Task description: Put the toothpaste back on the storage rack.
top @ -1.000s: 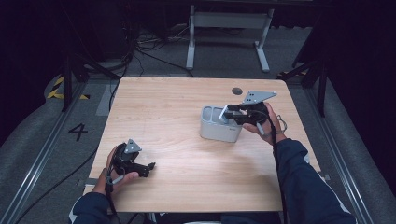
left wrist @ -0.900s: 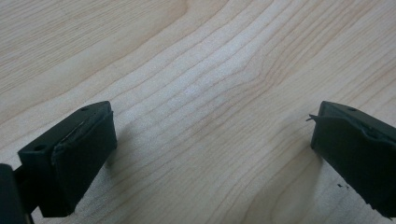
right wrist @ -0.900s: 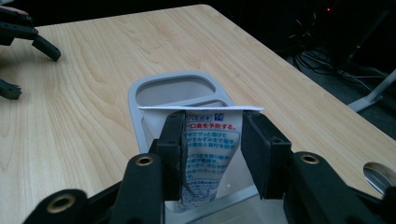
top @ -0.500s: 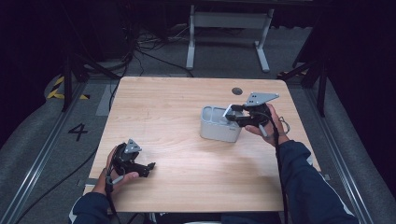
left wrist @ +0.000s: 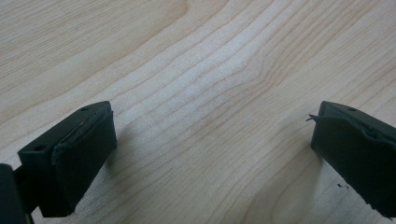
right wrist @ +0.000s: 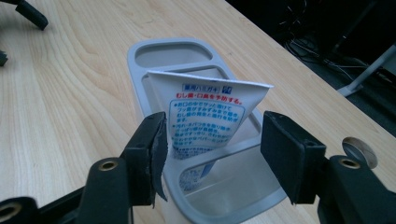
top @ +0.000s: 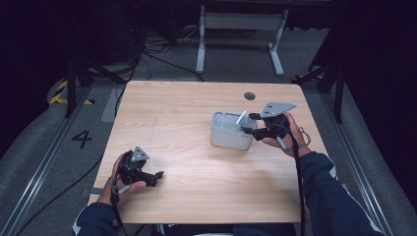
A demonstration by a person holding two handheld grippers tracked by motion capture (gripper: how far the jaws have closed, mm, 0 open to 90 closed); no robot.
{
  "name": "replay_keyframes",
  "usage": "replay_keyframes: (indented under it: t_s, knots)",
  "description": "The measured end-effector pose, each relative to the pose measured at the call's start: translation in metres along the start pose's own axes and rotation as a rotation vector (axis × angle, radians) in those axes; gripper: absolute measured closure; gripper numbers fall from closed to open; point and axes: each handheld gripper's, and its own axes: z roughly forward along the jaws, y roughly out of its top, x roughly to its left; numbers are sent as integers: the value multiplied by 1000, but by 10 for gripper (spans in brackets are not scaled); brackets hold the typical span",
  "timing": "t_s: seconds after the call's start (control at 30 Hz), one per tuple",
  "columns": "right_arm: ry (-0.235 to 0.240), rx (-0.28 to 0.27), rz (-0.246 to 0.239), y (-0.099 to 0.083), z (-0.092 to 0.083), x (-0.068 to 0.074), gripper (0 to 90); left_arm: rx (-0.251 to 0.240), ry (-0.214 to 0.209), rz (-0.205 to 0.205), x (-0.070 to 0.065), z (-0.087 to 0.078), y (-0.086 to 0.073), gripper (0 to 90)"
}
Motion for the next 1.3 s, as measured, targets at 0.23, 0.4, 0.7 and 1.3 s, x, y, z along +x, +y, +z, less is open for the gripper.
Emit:
replay_keyframes:
  t_s: [0.23,0.4,0.7,1.3]
  knots:
    - [-26,26,-39,-5,-9,6,396,0,0,0,0,0,0,6]
    - [-45,41,-65,-11,-18,9,386,0,0,0,0,0,0,6]
    - [-77,31,-48,-28,-42,9,372,0,0,0,0,0,0,6]
    - [-134,76,28,-82,-64,2,357,0,0,0,0,0,0,6]
